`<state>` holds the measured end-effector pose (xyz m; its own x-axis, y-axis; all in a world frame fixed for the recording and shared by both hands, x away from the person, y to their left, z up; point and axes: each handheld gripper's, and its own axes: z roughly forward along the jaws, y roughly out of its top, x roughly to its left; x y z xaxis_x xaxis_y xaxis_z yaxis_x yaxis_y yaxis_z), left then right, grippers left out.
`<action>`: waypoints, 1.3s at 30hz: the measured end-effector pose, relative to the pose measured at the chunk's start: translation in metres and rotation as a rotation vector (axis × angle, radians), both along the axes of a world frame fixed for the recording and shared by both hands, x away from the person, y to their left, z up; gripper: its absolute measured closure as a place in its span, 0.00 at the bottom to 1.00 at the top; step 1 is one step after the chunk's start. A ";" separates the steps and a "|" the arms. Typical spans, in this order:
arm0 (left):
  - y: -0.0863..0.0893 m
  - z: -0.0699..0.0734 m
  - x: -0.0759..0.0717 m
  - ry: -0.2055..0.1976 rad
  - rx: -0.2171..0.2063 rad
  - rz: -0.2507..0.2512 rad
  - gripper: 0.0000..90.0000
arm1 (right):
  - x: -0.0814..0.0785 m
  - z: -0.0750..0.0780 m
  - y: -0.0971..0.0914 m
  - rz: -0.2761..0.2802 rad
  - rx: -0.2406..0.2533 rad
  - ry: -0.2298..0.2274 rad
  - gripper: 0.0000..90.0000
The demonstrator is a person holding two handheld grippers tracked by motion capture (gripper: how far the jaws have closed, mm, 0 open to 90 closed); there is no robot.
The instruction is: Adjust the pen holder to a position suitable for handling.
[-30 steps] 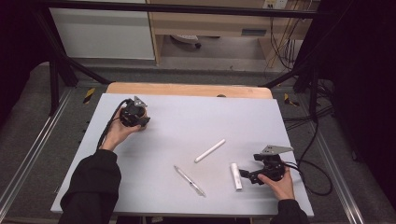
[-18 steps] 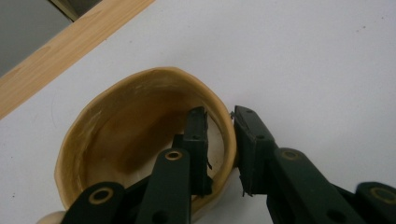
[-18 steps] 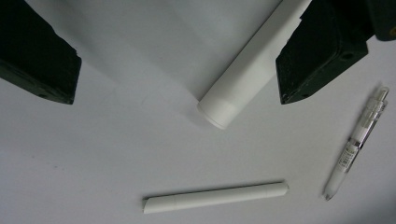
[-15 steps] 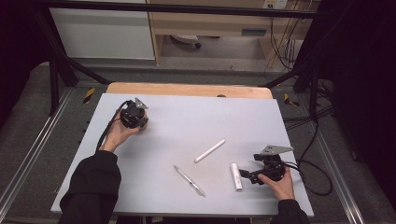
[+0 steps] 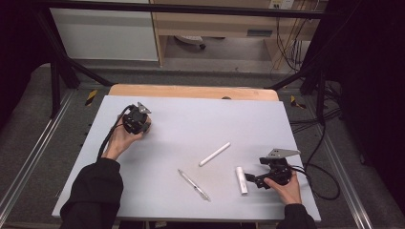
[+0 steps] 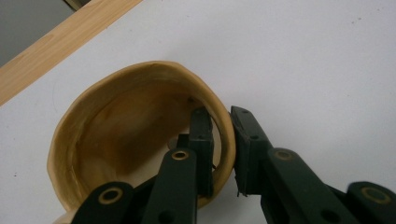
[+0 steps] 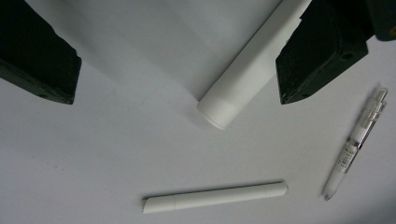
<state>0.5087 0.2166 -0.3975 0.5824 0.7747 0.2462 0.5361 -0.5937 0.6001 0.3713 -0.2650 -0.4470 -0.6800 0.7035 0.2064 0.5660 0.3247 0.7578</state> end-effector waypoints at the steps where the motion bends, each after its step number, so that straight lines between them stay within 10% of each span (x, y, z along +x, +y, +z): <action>1: 0.001 0.001 -0.001 0.002 -0.001 0.002 0.88 | 0.000 0.000 0.000 0.000 0.000 -0.001 0.01; 21: 0.002 0.012 -0.016 -0.003 -0.058 -0.027 0.89 | 0.000 0.000 0.000 -0.001 -0.002 0.000 0.01; 39: -0.032 0.035 -0.045 -0.022 -0.145 -0.088 0.90 | 0.000 0.000 0.000 -0.001 -0.006 -0.002 0.01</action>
<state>0.4642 0.1849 -0.3630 0.6448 0.7496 0.1493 0.4716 -0.5440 0.6940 0.3714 -0.2648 -0.4473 -0.6794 0.7056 0.2013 0.5651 0.3282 0.7569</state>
